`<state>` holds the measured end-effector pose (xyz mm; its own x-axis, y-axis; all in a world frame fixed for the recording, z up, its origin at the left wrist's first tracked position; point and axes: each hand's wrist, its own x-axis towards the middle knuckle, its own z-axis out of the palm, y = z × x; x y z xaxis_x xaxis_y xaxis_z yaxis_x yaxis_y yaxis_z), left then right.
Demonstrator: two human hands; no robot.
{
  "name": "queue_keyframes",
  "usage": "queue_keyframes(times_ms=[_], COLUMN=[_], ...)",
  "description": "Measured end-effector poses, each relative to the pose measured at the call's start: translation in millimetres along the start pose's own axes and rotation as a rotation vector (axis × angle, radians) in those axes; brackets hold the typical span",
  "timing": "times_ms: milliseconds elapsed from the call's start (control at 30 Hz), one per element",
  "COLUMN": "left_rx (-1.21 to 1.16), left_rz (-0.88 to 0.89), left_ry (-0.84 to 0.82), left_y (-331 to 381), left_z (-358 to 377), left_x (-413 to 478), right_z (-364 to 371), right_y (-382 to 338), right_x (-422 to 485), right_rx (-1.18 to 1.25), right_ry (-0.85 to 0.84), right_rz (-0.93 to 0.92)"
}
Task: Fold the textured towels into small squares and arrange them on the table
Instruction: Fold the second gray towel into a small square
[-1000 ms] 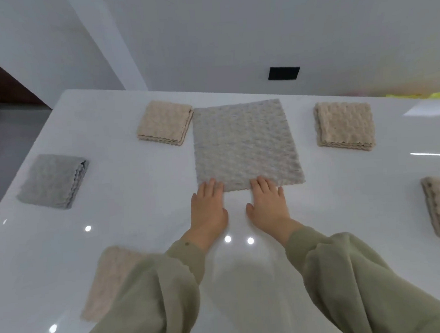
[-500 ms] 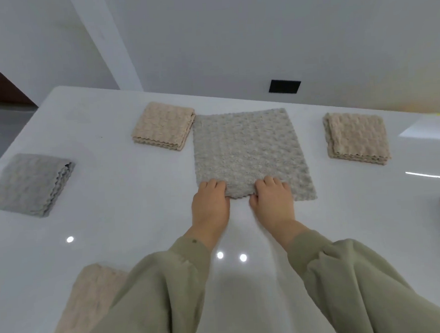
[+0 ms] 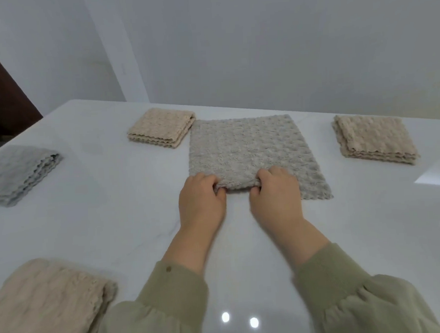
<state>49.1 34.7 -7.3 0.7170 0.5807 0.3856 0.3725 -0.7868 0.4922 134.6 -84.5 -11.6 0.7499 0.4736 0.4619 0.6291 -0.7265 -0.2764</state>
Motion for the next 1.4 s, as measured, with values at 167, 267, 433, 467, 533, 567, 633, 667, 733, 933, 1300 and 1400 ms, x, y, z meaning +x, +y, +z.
queue_keyframes(times_ms=[167, 267, 433, 467, 533, 567, 633, 667, 733, 933, 1300, 1400], left_rx=[-0.027, -0.059, -0.434, -0.482, -0.505, -0.504, -0.532, -0.566, -0.660, -0.885, -1.046, -1.191], left_rz=[0.022, 0.013, -0.127, -0.126, -0.105, -0.099, -0.125, -0.161, -0.265, -0.461, -0.307, -0.382], left_ry=[-0.007, 0.009, 0.032, 0.035, 0.070, 0.106, 0.201, 0.251, 0.333, 0.265, 0.034, -0.088], left_y=[8, 12, 23, 23, 20, 18, 14, 13, 9, 3, 11, 10], left_z=[-8, -15, -40, -44, -52, -55, -62, -66, -69, -72, -72, -74], left_x=[-16, -33, -71, -78, -90, -95, -99, -99, -97, -97, -84, -79], right_z=[-12, -26, -61, -65, -70, -71, -71, -72, -74, -87, -71, -74], right_y=[-2, -4, -17, -19, -22, -22, -18, -14, -2, 9, -16, -17], right_x=[-13, -27, -64, -71, -87, -93, -101, -104, -105, -101, -88, -84], right_rx=[-0.074, 0.011, 0.151, 0.152, 0.146, 0.134, 0.061, 0.006, -0.042, 0.443, 0.671, 0.684], right_ry=[-0.113, -0.102, -0.076, -0.076, -0.100, -0.116, -0.132, -0.138, -0.171, -0.108, -0.029, -0.017], right_rz=[-0.020, -0.049, -0.139, -0.175, -0.226, -0.240, -0.233, -0.196, -0.054, 0.229, 0.183, 0.213])
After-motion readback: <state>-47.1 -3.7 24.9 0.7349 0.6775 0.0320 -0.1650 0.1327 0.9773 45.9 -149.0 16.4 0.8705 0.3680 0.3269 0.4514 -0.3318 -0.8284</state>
